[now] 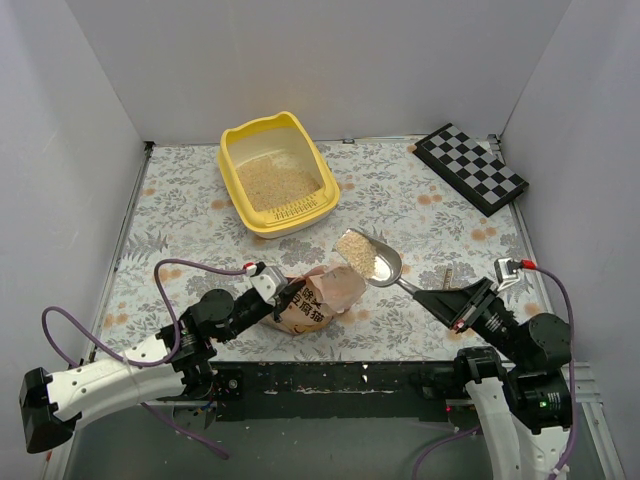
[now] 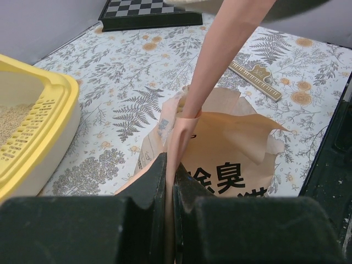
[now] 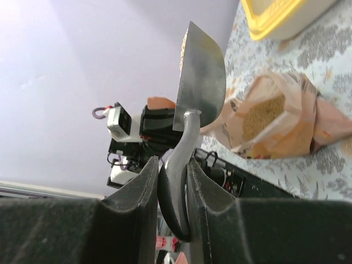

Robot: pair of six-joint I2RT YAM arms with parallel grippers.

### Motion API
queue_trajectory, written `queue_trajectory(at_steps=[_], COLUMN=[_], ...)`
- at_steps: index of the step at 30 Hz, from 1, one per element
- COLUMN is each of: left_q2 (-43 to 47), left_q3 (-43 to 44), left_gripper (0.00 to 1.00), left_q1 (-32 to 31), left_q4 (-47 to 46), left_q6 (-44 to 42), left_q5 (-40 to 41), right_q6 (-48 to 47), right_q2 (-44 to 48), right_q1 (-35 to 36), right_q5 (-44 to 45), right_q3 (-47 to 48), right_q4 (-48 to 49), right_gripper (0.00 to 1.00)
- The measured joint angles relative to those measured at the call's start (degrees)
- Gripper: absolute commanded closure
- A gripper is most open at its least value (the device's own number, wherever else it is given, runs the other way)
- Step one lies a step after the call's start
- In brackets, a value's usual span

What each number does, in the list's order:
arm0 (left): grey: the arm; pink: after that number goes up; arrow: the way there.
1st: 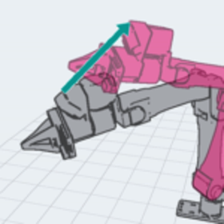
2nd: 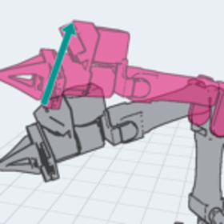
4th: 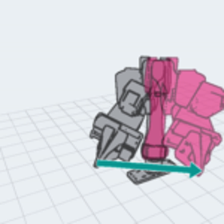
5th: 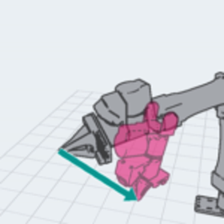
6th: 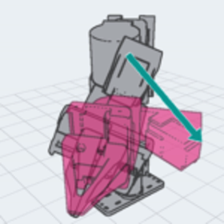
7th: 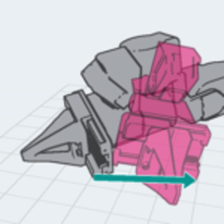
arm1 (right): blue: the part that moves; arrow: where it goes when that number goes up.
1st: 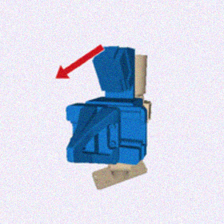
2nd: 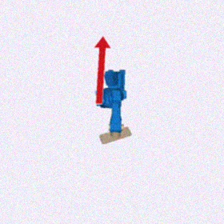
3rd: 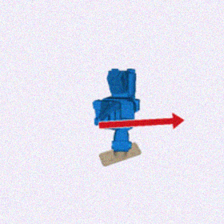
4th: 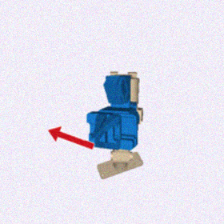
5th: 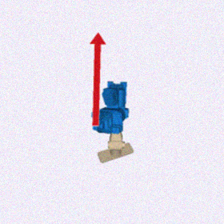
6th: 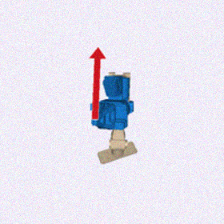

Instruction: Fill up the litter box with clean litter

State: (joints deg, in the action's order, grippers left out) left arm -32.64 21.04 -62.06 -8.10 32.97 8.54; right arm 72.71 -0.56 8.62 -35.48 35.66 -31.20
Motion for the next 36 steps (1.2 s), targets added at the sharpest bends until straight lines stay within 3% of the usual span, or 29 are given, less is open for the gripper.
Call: queue_trajectory(at_steps=[7,18,22,30,36], left_q2=[2.0,2.4,2.3,2.2,2.2], left_q3=[0.0,0.0,0.0,0.0,0.0], left_gripper=[1.00,1.00,1.00,1.00,1.00], left_q1=[0.0,0.0,0.0,0.0,0.0], left_q4=[0.9,1.3,1.3,1.4,1.4], left_q6=[0.5,0.8,0.8,0.8,0.8], left_q5=[0.0,-0.4,-0.4,-0.5,-0.6], right_q6=[0.9,3.9,3.6,-2.4,-10.5], right_q2=[-2.2,-29.4,-41.5,-64.7,-77.7], right_q1=[0.0,0.0,3.1,15.1,16.3], right_q5=[4.1,6.8,9.2,12.5,13.9], right_q3=[-3.9,-7.8,-7.3,0.6,11.1], right_q4=[15.1,47.1,58.6,67.8,66.5], right_gripper=[0.99,0.99,0.99,0.99,0.99])
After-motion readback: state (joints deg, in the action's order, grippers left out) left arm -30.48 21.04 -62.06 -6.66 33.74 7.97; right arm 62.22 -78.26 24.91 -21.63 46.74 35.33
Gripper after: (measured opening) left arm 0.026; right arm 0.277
